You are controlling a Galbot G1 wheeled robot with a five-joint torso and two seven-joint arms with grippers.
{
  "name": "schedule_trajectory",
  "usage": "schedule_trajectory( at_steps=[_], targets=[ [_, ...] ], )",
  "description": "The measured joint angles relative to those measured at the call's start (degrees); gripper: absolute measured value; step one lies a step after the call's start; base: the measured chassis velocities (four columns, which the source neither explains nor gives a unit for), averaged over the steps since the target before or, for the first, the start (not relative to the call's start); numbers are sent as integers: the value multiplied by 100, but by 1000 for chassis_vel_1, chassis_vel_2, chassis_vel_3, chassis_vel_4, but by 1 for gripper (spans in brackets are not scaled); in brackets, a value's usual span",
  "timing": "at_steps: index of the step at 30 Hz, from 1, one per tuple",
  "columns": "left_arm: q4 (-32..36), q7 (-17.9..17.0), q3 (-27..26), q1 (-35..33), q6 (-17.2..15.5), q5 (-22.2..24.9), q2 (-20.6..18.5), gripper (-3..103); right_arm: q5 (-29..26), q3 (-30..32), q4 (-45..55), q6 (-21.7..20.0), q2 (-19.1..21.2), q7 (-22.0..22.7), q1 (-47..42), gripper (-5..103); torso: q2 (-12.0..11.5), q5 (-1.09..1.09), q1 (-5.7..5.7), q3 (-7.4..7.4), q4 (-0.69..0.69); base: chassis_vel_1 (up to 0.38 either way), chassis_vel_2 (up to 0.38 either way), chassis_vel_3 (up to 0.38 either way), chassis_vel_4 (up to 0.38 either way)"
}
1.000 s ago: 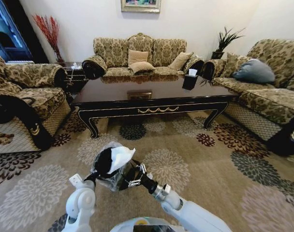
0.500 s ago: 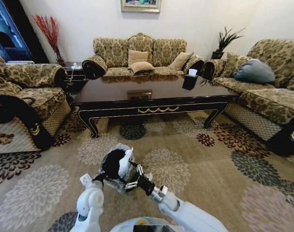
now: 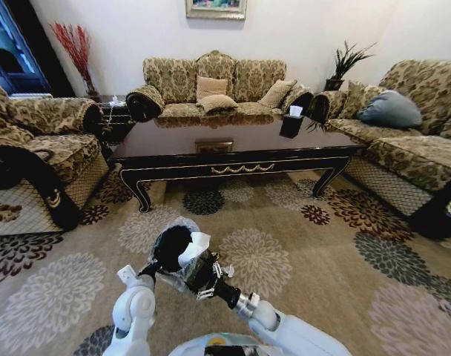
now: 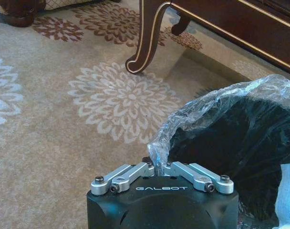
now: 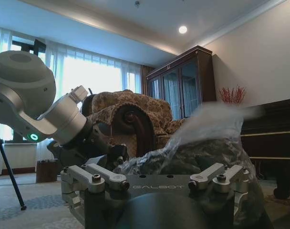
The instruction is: Move to the front of the table and pick up the trash from the floor, then place it into the trash bin.
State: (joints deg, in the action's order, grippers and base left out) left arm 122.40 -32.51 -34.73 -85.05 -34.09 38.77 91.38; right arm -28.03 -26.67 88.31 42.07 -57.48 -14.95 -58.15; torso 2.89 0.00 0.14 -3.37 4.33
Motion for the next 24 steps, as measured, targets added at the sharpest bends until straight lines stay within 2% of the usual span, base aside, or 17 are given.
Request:
schedule_trajectory(
  at_steps=[7, 14, 18, 21, 23, 24],
  targets=[
    [14, 14, -10, 1, 9, 17, 35, 3, 22, 36, -50, 28, 6, 0, -9, 100, 0, 0, 0, 0, 0, 0, 0, 0, 0],
    [178, 8, -271, -30, 4, 248, 12, 3, -24, 310, -243, -11, -39, 49, -10, 100, 0, 0, 0, 0, 1, 0, 0, 0, 0],
    [223, -7, -390, -56, -10, 303, -49, 3, -34, 414, -303, -115, -77, 205, 30, 100, 0, -1, 0, 0, 0, 0, 0, 0, 0],
    [290, -26, -640, -77, -25, 361, -228, 3, -90, 571, -410, -468, -209, 588, 61, 100, 0, -2, 0, 0, 0, 0, 0, 0, 0],
    [294, -30, -688, -77, -25, 368, -261, 3, -90, 594, -431, -532, -232, 660, 64, 100, 0, -1, 0, 0, 0, 0, 0, 0, 0],
    [308, -51, -814, -75, -27, 402, -342, 3, -75, 640, -483, -686, -294, 909, 73, 100, 0, -1, 0, 0, -1, 0, 0, 0, 0]
  ],
)
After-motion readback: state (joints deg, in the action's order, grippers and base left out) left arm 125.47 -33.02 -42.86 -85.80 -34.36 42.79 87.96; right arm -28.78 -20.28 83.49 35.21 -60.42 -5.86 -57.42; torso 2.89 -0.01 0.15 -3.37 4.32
